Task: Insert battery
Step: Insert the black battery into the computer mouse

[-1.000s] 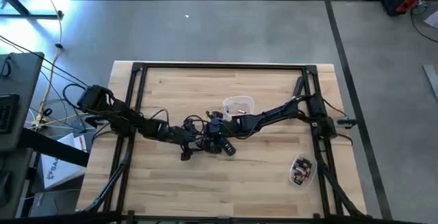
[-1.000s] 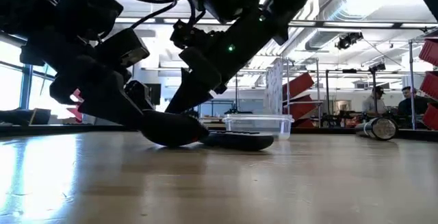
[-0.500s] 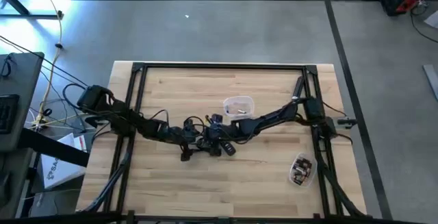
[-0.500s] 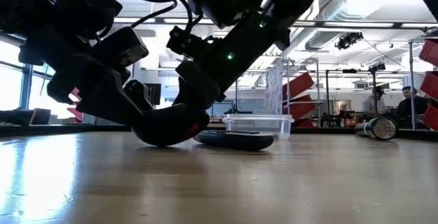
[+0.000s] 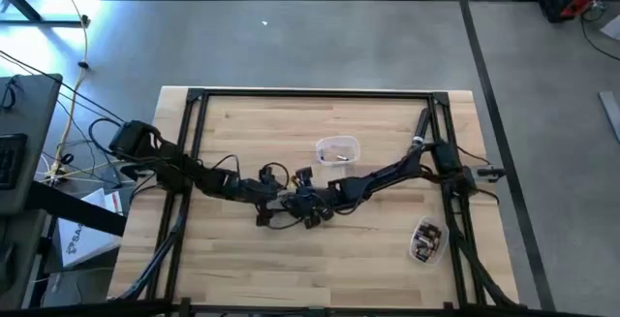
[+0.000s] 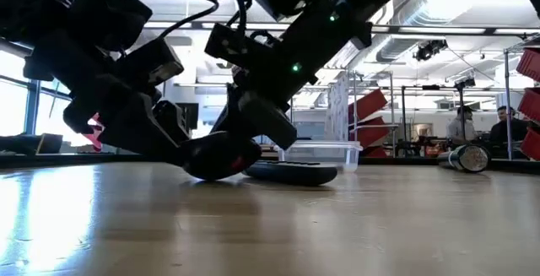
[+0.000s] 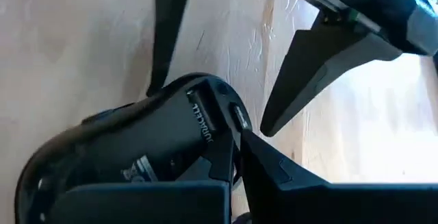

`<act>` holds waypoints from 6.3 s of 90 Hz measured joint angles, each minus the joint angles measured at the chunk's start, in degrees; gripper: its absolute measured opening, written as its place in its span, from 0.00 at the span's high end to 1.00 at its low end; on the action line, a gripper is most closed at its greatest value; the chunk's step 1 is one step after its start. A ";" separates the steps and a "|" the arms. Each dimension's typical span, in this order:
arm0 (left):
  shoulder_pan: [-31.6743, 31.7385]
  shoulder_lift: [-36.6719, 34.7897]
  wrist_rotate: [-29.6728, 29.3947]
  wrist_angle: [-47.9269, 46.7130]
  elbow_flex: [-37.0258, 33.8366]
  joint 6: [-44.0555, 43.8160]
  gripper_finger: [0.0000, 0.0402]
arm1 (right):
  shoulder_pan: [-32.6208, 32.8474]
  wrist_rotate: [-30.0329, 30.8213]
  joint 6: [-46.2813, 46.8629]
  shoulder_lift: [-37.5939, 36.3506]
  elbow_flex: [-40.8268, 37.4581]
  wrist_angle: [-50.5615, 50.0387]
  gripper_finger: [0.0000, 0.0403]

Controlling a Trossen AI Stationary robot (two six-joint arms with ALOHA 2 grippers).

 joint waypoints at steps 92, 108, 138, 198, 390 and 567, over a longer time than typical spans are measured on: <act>-7.33 0.00 -3.25 -1.32 0.02 0.38 0.21 | 7.53 4.33 30.29 -5.75 -0.02 -3.82 0.68; -7.74 0.00 -5.10 -1.40 0.02 -0.09 0.21 | 7.79 4.40 33.49 -5.33 -0.02 -6.93 0.49; -8.35 0.00 -5.43 -1.44 0.02 -0.16 0.21 | 5.03 3.56 38.23 -2.16 -0.02 -7.41 0.31; -11.12 -0.74 -9.34 -1.46 1.88 5.78 0.21 | 2.23 -3.39 32.42 0.39 0.00 -7.56 0.37; -16.72 0.78 -19.39 3.15 3.78 37.11 0.67 | -7.21 -39.04 44.10 -1.00 -0.02 4.99 0.26; 20.29 -8.31 25.62 -29.34 3.93 -2.97 0.43 | 3.52 6.00 20.26 -4.95 -0.02 -7.89 0.26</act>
